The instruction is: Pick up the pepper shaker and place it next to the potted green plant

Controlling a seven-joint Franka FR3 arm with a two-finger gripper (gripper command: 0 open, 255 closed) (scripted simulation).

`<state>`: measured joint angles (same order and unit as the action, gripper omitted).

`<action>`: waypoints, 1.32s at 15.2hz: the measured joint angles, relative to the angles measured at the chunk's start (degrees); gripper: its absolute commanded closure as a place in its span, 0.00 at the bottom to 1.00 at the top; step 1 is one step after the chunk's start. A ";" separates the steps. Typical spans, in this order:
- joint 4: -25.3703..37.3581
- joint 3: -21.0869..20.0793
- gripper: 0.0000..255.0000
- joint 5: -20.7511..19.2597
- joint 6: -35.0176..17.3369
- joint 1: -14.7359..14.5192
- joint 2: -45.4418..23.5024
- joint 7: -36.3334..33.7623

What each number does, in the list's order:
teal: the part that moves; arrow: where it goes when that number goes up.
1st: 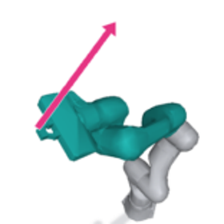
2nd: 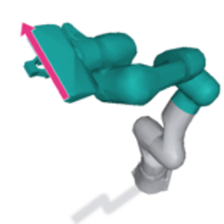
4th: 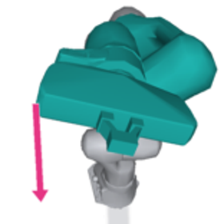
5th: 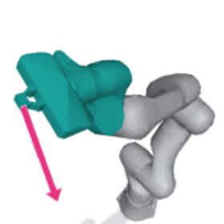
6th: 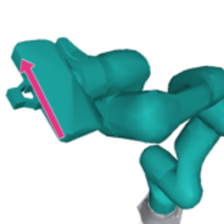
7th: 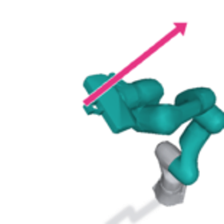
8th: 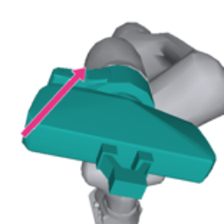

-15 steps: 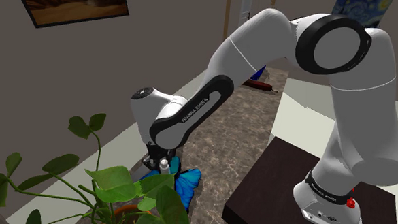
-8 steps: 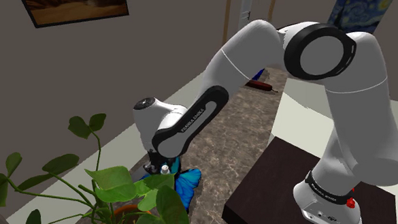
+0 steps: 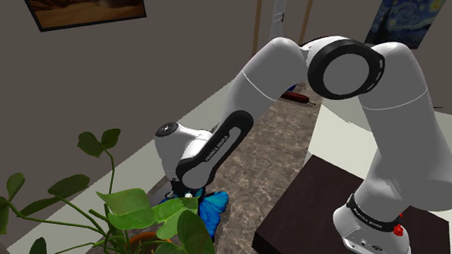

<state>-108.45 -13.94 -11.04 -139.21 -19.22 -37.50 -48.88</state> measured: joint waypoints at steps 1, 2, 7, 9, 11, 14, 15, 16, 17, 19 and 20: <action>0.14 0.16 1.00 -0.20 -0.58 -0.23 -0.71 -0.22; 0.45 0.33 1.00 -0.37 -0.98 -0.31 -1.44 -0.23; 1.11 0.95 1.00 -0.97 -2.81 -0.78 -3.93 -0.58; 1.13 0.98 1.00 -1.00 -2.91 -0.81 -4.03 -0.60; 1.12 0.98 1.00 -1.01 -2.95 -0.81 -4.05 -0.61; 1.11 0.99 0.00 -1.02 -2.96 -0.81 -4.06 -0.61; 1.11 0.99 0.00 -1.02 -2.96 -0.81 -4.06 -0.61; 1.11 0.99 0.00 -1.02 -2.96 -0.81 -4.06 -0.61; 1.11 0.99 0.00 -1.02 -2.96 -0.81 -4.06 -0.61; 1.34 0.82 0.00 -0.83 -2.23 -0.65 -3.55 -0.41; 1.10 0.53 0.00 -0.55 -1.34 -0.46 -2.41 -0.29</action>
<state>-107.35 -13.41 -11.59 -140.54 -19.69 -39.91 -49.17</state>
